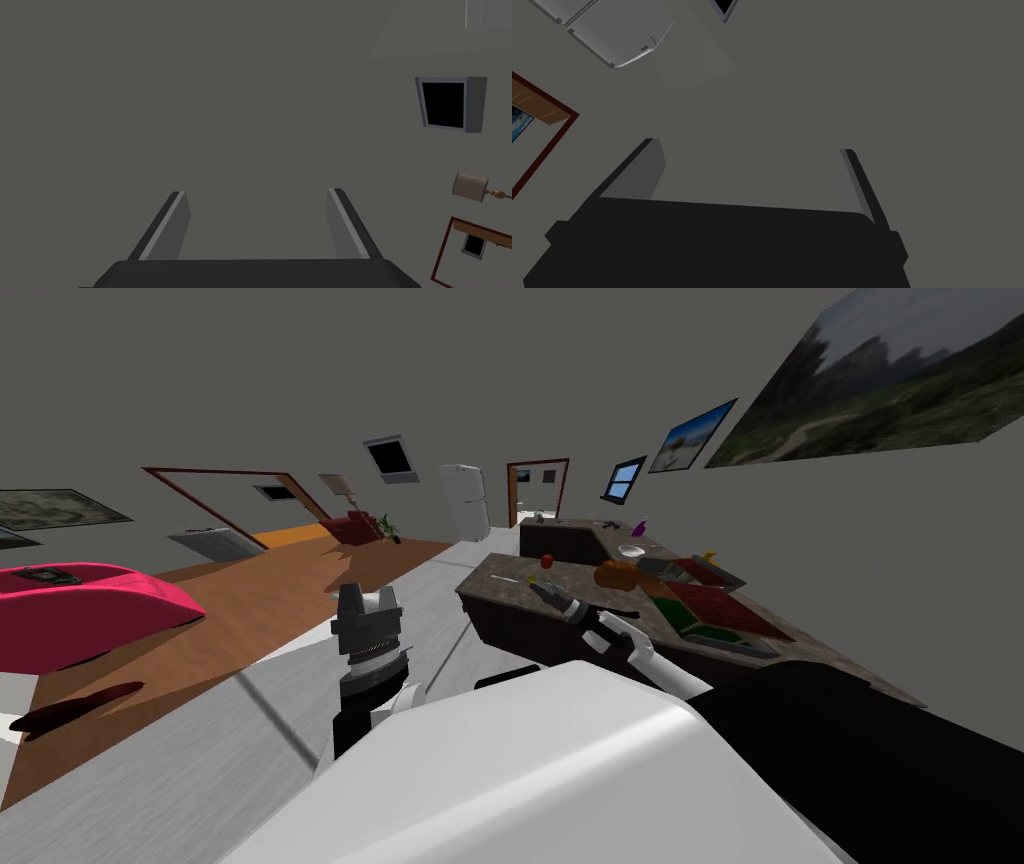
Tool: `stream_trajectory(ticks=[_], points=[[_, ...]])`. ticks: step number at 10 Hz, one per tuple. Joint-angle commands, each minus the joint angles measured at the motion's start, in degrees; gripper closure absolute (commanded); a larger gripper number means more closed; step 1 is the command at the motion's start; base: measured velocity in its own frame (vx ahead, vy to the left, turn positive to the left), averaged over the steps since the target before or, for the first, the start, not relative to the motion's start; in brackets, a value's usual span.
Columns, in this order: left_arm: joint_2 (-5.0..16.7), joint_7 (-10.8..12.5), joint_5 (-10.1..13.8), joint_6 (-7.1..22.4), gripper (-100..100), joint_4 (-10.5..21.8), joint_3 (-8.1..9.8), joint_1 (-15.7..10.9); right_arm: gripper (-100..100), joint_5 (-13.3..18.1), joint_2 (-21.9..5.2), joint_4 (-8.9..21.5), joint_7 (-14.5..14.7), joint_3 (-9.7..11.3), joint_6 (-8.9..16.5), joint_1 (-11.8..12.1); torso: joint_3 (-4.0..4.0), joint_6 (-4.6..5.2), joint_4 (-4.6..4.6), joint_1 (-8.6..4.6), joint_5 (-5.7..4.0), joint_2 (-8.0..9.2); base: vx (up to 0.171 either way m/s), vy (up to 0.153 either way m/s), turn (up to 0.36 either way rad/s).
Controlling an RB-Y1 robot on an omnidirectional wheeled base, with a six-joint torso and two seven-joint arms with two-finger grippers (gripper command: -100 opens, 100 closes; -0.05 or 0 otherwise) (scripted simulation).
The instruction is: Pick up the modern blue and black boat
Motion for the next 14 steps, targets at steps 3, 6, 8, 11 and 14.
stream_trajectory(ticks=[3, 6, 8, 11, 14], points=[[0.0, 0.0, 0.0, 0.0, 0, 0.0, 0.0, 0.0, -100, 0.0, -5.8, 1.5, 1.1, 2.1, 0.0, -1.2, 0.03, -0.05, 0.01, -0.04, -0.03, 0.04, 0.022, 0.053, 0.087], [0.0, 0.0, 0.0, 0.0, 0, 0.0, 0.0, 0.0, -100, -0.1, -10.1, 2.8, 2.0, 4.1, 0.2, -2.3, 0.02, -0.05, 0.01, -0.04, -0.03, 0.02, 0.026, 0.052, 0.09], [0.0, 0.0, 0.0, 0.0, 0, 0.0, 0.0, 0.0, -100, -0.1, -13.4, 4.1, 3.1, 6.3, 0.4, -3.3, 0.0, -0.03, 0.0, 0.01, -0.01, -0.01, 0.043, 0.072, 0.133], [0.0, 0.0, 0.0, 0.0, 0, 0.0, 0.0, 0.0, -100, -0.2, -18.3, 5.3, 4.1, 8.6, 0.6, -4.3, 0.02, -0.02, 0.01, -0.15, -0.05, 0.03, 0.028, 0.032, 0.077], [0.0, 0.0, 0.0, 0.0, 0, 0.0, 0.0, 0.0, -100, -0.3, -23.0, 6.6, 5.3, 11.0, 0.9, -5.3, 0.03, -0.02, 0.01, -0.12, -0.04, 0.04, 0.028, 0.036, 0.082]])
